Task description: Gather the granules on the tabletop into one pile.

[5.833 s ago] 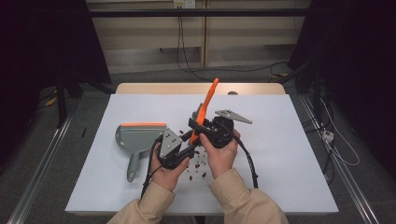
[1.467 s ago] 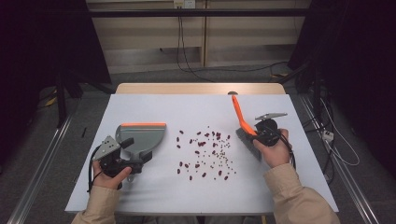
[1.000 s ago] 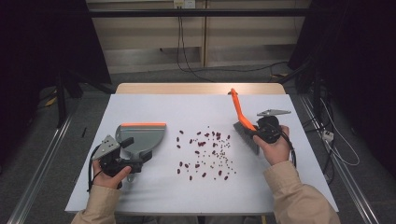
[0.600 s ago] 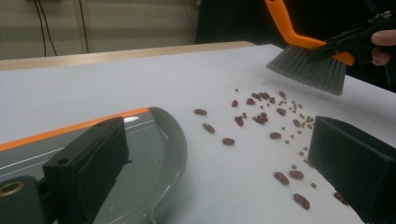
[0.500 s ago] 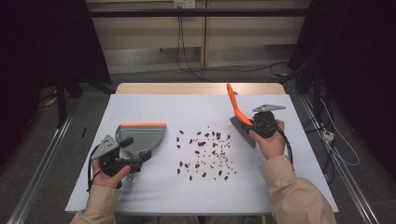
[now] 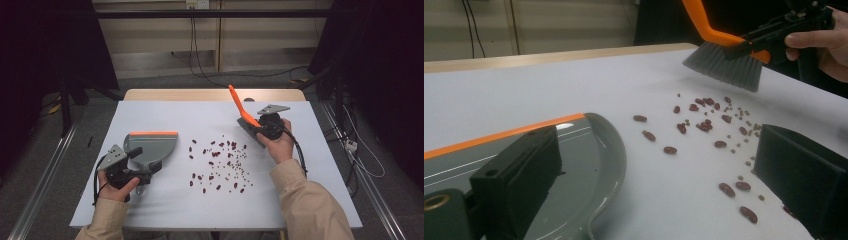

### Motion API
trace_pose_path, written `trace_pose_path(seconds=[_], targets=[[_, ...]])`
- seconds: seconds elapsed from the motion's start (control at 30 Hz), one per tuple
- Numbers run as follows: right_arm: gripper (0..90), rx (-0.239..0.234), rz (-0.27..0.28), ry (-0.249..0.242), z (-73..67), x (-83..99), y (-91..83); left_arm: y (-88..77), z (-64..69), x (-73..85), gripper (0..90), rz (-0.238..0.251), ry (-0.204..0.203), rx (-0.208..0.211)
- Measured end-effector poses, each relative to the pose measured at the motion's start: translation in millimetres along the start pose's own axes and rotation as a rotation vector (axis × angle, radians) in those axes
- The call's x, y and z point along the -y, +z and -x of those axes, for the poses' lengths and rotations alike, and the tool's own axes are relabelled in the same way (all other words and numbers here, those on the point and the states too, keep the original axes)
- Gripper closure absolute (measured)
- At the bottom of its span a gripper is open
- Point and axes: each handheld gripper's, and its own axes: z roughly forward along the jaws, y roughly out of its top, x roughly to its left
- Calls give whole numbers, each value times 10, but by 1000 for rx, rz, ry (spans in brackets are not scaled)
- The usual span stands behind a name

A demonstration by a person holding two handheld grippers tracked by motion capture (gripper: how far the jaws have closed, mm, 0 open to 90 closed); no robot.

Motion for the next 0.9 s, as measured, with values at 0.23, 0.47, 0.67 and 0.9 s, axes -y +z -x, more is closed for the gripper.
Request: trace_pose_path(seconds=[0.23, 0.47, 0.67, 0.9], targets=[[709, -34, 15, -193, -101, -79, 260, -34, -32, 15, 48, 4, -9, -10], [707, -112, -20, -303, -265, -49, 337, -57, -43, 18, 48, 7, -10, -14], [705, -176, -35, -329, -357, -11, 234, -53, -33, 14, 48, 6, -1, -14], [702, -224, -41, -366, -461, 45, 129, -51, -29, 13, 48, 5, 3, -15]])
